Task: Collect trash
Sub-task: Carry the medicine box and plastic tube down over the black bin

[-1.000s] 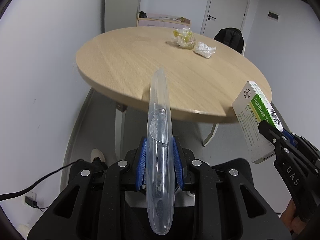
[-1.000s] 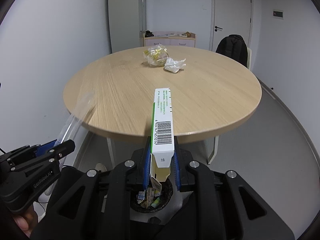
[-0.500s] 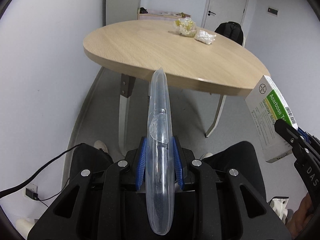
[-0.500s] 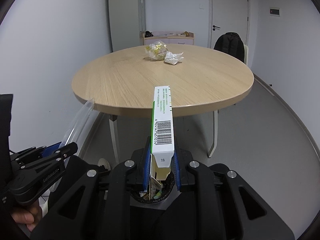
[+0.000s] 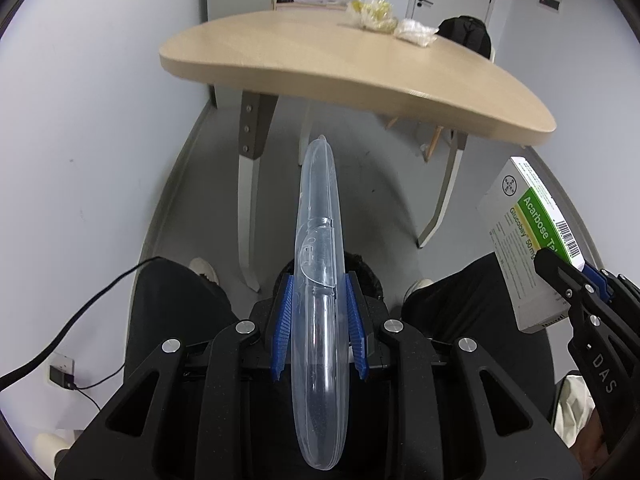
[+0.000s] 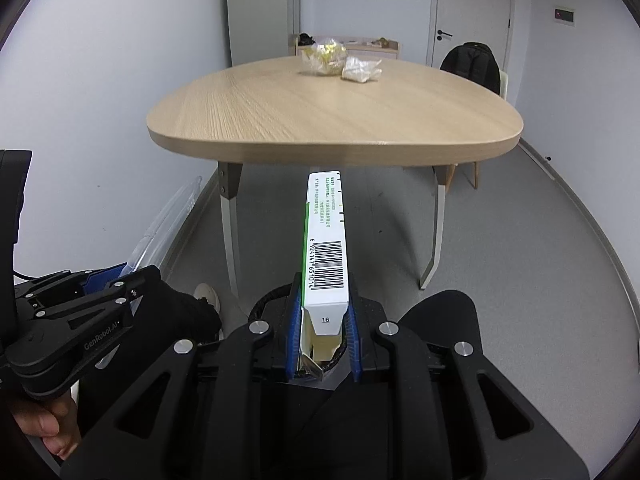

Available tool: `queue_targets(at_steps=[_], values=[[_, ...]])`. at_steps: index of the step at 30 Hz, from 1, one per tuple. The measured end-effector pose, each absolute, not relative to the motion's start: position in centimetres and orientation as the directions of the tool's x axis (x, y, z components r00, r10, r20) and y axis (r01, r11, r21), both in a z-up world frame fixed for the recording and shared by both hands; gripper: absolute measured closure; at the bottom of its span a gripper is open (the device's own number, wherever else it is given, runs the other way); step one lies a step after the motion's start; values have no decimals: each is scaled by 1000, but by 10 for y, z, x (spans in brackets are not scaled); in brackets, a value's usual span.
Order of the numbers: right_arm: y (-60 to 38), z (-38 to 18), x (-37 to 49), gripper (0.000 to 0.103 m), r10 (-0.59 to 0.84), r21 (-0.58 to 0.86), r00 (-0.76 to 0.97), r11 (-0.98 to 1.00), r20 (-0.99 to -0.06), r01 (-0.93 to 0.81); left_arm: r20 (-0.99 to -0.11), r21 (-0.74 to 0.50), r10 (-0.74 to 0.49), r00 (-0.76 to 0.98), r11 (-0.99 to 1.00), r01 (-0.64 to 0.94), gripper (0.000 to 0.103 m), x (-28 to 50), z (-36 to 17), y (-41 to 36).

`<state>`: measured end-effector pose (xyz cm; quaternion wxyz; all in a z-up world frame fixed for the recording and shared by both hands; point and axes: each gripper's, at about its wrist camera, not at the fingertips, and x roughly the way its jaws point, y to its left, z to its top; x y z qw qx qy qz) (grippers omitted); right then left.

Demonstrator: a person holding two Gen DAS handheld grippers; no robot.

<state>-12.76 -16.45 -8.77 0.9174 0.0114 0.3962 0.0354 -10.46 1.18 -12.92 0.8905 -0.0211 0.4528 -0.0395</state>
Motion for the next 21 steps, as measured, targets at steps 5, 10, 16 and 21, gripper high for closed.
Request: queue_targets(at_steps=[5,10,16,21], values=[[-161,-108,-116,85,73,49,661,997,-747,-55,-822,-91,-102,560,995,47,78,-93,-149,15],[-162,-143,-87,85,63,47,620,998,-782,-41,-842,-109,-116,527,993,43,78,-74,-174,14],[-164,-173,-58,85,44,39,591,999,-805,-20,-861,-85,-84,501,996,21,78,-49,-199,13],[-160,-194,-32,85,32,28,569,999,-822,-16,-875,-79,-74,479,997,9,78,-28,-222,12]])
